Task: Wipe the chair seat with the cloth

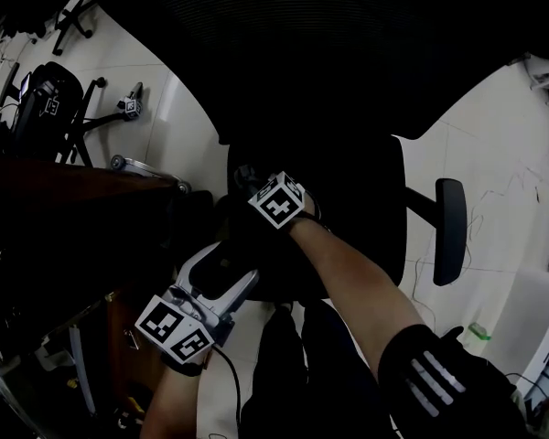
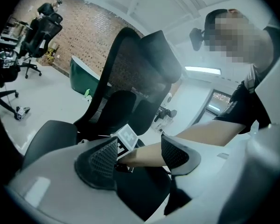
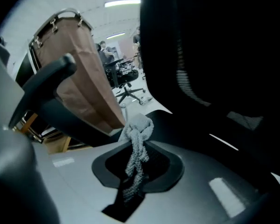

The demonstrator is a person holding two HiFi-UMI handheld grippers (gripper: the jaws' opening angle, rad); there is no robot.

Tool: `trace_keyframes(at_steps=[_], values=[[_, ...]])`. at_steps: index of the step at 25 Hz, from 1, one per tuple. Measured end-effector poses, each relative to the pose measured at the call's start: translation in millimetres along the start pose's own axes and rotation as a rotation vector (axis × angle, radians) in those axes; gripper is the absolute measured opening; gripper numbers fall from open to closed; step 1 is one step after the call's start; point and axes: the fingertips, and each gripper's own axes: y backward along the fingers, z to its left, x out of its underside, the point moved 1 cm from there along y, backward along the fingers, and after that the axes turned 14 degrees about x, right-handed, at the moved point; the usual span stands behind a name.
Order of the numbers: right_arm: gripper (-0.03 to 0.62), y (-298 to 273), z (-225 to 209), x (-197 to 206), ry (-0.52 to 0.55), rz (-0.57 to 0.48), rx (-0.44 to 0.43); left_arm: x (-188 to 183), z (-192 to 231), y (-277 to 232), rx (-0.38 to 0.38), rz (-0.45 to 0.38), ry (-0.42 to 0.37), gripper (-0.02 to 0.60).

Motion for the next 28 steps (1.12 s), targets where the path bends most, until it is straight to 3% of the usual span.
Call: trace_keyframes(at_steps=[4, 7, 11, 15, 19, 21, 28], values=[[0.055, -9.7, 7.0, 8.5, 0.020, 0.018, -0.003, 6.8, 0.1, 2.5, 0.002, 0.002, 0.011, 0.318], [0.055, -5.8, -12.1, 23.5, 0.035, 0.047, 0.033, 10.0, -0.5, 0.7, 0.008, 0.007, 0.021, 0.318], [0.055, 18.7, -68.5, 83.4, 0.001, 0.159, 0.140, 11.0, -10.5, -12.7, 0.042, 0.019, 0.025, 0.318], [0.054, 66.5, -137.2, 154.1, -0.109, 0.285, 0.289, 14.1, -19.3, -29.5, 0.080, 0.037, 0.028, 0.318], [0.054, 112.0, -186.6, 195.1, -0.244, 0.271, 0.377, 15.1, -29.6, -40.2, 0.115, 0.053, 0.030, 0.318], [0.054, 127.6, -203.1, 204.5, -0.261, 0.245, 0.397, 13.3, -34.4, -44.1, 0.129, 0.057, 0.028, 0.318], [0.054, 155.0, -221.6, 228.2, -0.266, 0.317, 0.456, 6.5, -41.0, -40.0, 0.137, 0.049, 0.015, 0.318]])
